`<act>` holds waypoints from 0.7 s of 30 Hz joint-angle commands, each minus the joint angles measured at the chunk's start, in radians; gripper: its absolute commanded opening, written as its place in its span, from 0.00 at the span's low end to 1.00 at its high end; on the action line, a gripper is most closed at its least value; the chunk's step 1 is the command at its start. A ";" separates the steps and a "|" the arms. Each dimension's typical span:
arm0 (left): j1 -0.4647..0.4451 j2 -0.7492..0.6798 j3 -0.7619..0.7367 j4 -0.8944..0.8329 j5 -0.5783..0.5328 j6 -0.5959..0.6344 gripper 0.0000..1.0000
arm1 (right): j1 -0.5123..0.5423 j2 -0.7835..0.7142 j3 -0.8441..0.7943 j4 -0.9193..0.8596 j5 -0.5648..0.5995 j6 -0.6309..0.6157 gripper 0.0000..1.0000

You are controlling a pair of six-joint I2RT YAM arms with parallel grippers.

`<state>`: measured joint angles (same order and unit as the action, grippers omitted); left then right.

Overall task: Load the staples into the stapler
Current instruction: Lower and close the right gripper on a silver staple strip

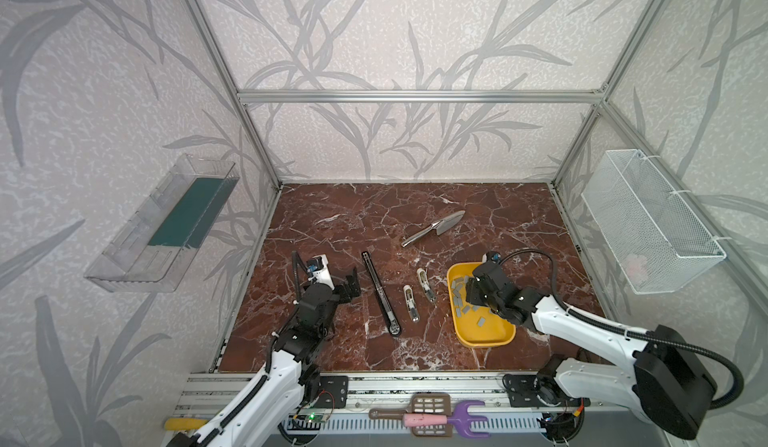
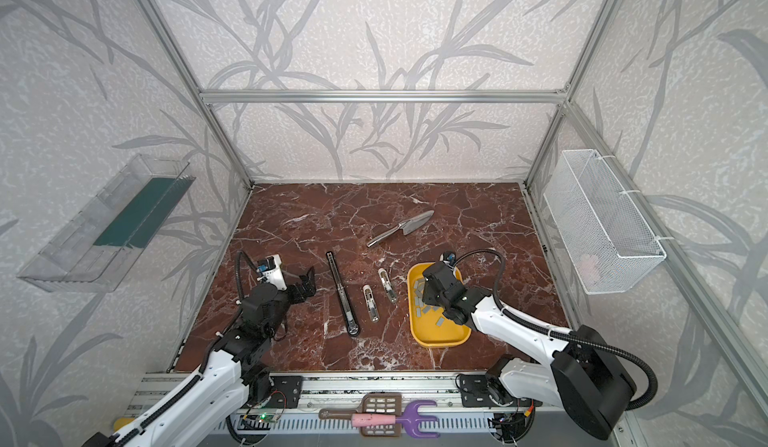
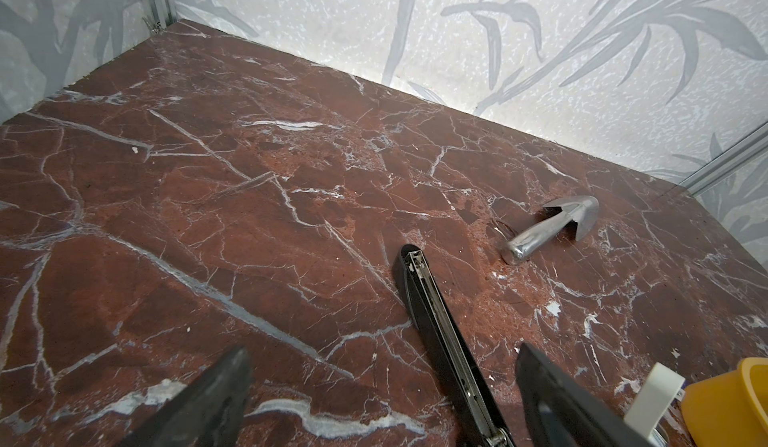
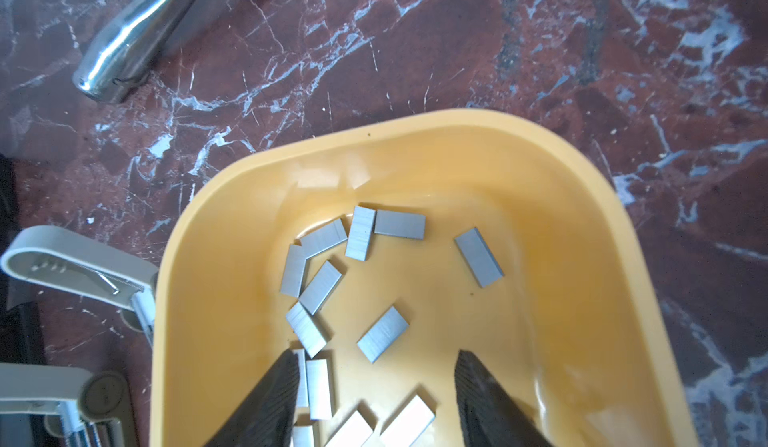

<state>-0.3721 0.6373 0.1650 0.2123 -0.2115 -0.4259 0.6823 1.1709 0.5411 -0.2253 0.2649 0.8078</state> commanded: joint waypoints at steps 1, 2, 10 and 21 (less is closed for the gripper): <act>-0.001 -0.019 -0.018 0.013 0.000 0.003 0.99 | 0.006 -0.008 -0.040 0.035 -0.043 0.115 0.61; 0.000 -0.021 -0.019 0.014 -0.001 0.004 0.99 | 0.007 0.001 -0.043 0.046 -0.050 0.130 0.61; 0.000 -0.022 -0.021 0.015 0.001 0.006 0.99 | 0.006 0.153 0.016 0.072 -0.066 0.118 0.52; -0.001 -0.026 -0.022 0.015 -0.002 0.006 0.99 | 0.007 0.277 0.091 0.051 -0.044 0.064 0.35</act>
<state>-0.3721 0.6228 0.1532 0.2142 -0.2100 -0.4259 0.6838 1.4281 0.6022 -0.1432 0.2085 0.8951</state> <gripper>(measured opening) 0.992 0.366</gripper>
